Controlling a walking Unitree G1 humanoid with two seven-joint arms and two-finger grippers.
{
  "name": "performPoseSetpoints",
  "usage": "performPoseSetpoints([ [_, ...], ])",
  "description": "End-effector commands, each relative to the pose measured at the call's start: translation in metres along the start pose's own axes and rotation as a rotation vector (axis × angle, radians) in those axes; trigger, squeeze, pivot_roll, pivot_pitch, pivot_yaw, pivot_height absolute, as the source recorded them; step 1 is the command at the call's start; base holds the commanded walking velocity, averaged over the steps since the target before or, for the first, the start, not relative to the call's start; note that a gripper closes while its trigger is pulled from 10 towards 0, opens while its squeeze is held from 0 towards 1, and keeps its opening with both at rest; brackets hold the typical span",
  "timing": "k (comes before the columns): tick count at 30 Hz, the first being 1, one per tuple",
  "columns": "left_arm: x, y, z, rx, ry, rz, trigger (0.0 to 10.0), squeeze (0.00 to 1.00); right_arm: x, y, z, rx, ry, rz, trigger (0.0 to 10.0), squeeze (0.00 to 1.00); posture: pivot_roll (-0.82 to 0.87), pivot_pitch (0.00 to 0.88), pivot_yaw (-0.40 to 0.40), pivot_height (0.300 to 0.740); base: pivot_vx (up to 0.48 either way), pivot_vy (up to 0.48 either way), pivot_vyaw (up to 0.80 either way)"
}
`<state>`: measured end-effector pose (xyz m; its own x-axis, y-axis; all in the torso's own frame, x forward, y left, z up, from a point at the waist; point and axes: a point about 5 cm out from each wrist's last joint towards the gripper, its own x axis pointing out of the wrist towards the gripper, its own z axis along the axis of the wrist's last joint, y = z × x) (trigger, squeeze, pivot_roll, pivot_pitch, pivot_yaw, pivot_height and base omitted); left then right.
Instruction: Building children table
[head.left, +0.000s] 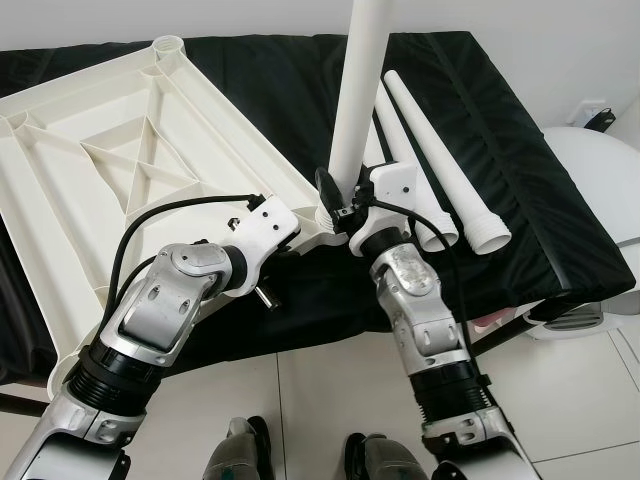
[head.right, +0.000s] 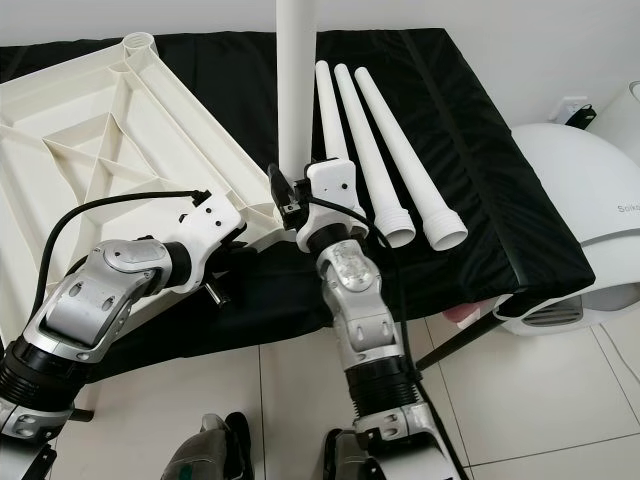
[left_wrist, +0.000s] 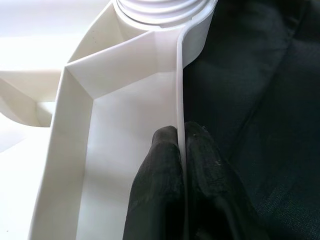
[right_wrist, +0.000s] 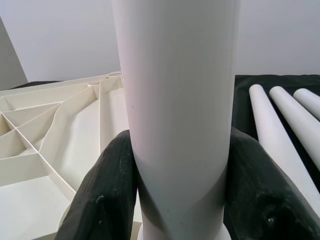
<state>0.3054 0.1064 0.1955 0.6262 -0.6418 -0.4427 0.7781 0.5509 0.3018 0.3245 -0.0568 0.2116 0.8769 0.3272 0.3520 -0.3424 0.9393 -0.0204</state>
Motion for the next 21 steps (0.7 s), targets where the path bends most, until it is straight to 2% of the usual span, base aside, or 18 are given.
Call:
performPoseSetpoints([
  [1, -0.003, -0.001, 0.003, 0.007, -0.014, -0.005, 10.0, 0.00, -0.009, -0.006, -0.022, 0.005, 0.110, -0.051, 0.0, 0.00, 0.00, 0.203, -0.020, 0.740, 0.000, 0.000, 0.00],
  [5, -0.003, -0.001, 0.002, 0.008, -0.013, -0.003, 10.0, 0.00, -0.011, -0.009, -0.022, -0.013, 0.113, -0.086, 0.0, 0.00, 0.00, 0.200, -0.022, 0.740, 0.000, 0.000, 0.00],
  [6, -0.003, -0.001, 0.002, 0.008, -0.013, -0.003, 10.0, 0.00, -0.012, -0.014, -0.024, -0.020, 0.125, -0.103, 10.0, 1.00, -0.01, 0.200, -0.023, 0.740, 0.000, 0.000, 0.00],
  [9, -0.003, -0.001, 0.002, 0.008, -0.014, -0.001, 10.0, 0.00, -0.015, -0.019, -0.019, -0.003, 0.087, -0.111, 10.0, 1.00, -0.01, 0.197, -0.024, 0.740, 0.000, 0.000, 0.00],
  [16, -0.003, -0.002, 0.002, 0.011, -0.016, -0.002, 10.0, 0.00, -0.021, -0.020, -0.020, -0.002, 0.087, -0.103, 10.0, 1.00, -0.01, 0.195, -0.026, 0.740, 0.000, 0.000, 0.00],
  [17, -0.003, -0.001, 0.002, 0.022, -0.017, 0.002, 10.0, 0.00, -0.026, -0.021, -0.018, -0.009, 0.077, -0.083, 10.0, 0.61, -0.01, 0.190, -0.024, 0.740, 0.000, 0.000, 0.00],
  [19, -0.003, -0.001, 0.003, 0.028, -0.018, 0.004, 10.0, 0.00, -0.029, -0.022, -0.017, -0.007, 0.067, -0.065, 10.0, 0.61, -0.01, 0.189, -0.024, 0.740, 0.000, 0.000, 0.00],
  [20, -0.003, -0.001, 0.002, 0.035, -0.016, 0.004, 10.0, 0.00, -0.032, -0.023, -0.014, -0.011, 0.051, -0.054, 10.0, 0.00, -0.01, 0.188, -0.022, 0.740, 0.000, 0.000, 0.00],
  [21, -0.003, -0.001, 0.002, 0.035, -0.016, 0.004, 10.0, 0.00, -0.032, -0.023, -0.014, -0.011, 0.051, -0.054, 10.0, 0.00, -0.01, 0.188, -0.022, 0.740, 0.000, 0.000, 0.00],
])
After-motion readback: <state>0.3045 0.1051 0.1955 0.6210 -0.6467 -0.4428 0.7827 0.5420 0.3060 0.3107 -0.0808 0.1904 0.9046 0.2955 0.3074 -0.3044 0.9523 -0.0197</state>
